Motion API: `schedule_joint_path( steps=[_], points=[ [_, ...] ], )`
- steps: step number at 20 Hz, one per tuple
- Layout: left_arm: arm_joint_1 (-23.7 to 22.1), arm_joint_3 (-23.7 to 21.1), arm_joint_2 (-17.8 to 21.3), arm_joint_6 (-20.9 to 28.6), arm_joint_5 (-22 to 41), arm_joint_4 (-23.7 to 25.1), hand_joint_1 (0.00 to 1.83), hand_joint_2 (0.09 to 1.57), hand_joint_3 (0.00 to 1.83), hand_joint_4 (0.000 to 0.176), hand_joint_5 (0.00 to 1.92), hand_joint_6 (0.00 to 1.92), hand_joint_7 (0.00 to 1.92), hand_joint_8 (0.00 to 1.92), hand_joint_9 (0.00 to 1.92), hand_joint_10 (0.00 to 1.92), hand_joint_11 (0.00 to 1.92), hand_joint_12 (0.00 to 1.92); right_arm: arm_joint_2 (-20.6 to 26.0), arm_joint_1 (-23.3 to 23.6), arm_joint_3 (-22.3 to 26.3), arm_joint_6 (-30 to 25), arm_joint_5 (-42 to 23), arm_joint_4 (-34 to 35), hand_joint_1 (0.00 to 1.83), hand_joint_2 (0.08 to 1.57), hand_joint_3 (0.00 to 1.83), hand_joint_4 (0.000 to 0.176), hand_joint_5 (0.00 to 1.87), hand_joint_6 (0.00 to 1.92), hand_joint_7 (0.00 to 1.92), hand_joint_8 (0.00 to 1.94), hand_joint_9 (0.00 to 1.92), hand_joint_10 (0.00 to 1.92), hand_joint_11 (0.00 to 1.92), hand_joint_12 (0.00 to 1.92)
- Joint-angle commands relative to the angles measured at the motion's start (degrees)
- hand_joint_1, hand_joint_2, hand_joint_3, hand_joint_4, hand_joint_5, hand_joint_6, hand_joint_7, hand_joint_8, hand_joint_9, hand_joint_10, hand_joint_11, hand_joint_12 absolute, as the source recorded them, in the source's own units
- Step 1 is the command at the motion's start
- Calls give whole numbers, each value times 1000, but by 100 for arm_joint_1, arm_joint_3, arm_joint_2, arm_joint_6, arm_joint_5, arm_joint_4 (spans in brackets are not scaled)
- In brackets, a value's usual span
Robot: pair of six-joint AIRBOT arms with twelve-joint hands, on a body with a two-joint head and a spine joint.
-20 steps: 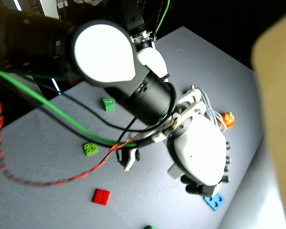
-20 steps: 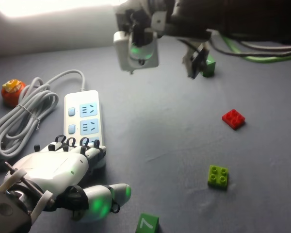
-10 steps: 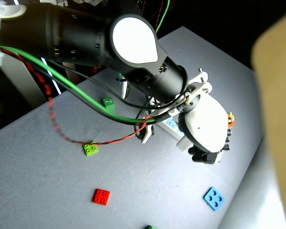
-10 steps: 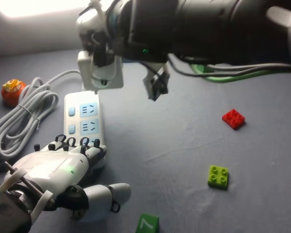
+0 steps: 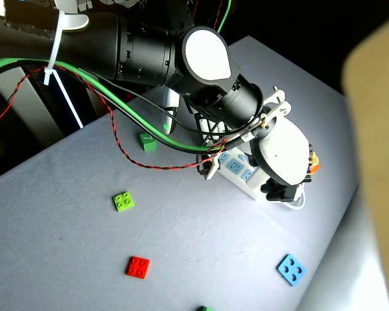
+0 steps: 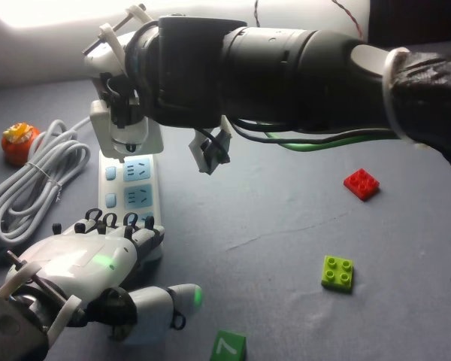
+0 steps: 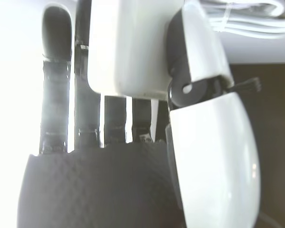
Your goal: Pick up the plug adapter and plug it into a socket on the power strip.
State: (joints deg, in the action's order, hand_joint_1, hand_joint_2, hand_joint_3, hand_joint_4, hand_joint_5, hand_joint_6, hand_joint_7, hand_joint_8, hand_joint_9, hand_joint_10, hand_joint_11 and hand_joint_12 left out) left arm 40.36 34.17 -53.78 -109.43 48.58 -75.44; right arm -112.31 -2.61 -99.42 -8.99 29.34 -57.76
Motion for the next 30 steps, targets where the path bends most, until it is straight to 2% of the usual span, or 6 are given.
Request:
schedule_joint_path(
  steps=[1, 5, 17, 21, 24, 30],
  points=[
    [41, -4, -22, 32, 6, -31, 0, 1241, 0, 0, 151, 1, 250, 1, 258, 1, 0, 456, -19, 57, -42, -23, -248, -327, 1214, 1136, 0, 0, 890, 1038, 1008, 1047, 1073, 437, 675, 1114],
    [42, -3, -22, 35, 6, -31, 0, 1239, 0, 0, 142, 0, 244, 0, 262, 0, 0, 452, -95, 24, -146, -47, -306, -338, 1207, 1146, 1, 0, 868, 1075, 988, 1075, 1065, 427, 674, 1095],
    [34, 0, -22, 35, 6, -31, 0, 1242, 0, 0, 141, 2, 244, 3, 244, 3, 0, 368, -58, -123, -140, -63, -254, -335, 1218, 1133, 0, 0, 896, 1017, 1012, 1052, 1087, 395, 690, 1082],
    [33, 2, -22, 39, 6, -31, 0, 1249, 2, 0, 155, 5, 255, 5, 251, 3, 0, 398, -22, -147, -72, 47, -211, -333, 1213, 1142, 1, 0, 873, 1058, 995, 1073, 1081, 390, 686, 1076],
    [33, 2, -22, 39, 6, -31, 0, 1248, 1, 0, 167, 5, 260, 3, 260, 4, 0, 428, 26, -173, 41, 86, -188, -333, 1218, 1132, 0, 0, 898, 1015, 1018, 1039, 1094, 390, 689, 1070],
    [31, 4, -22, 41, 6, -31, 0, 1246, 0, 0, 152, 0, 244, 2, 248, 2, 0, 385, 33, -162, 154, 128, -108, -330, 1213, 1139, 0, 0, 881, 1052, 1002, 1056, 1088, 381, 668, 1103]
  ],
)
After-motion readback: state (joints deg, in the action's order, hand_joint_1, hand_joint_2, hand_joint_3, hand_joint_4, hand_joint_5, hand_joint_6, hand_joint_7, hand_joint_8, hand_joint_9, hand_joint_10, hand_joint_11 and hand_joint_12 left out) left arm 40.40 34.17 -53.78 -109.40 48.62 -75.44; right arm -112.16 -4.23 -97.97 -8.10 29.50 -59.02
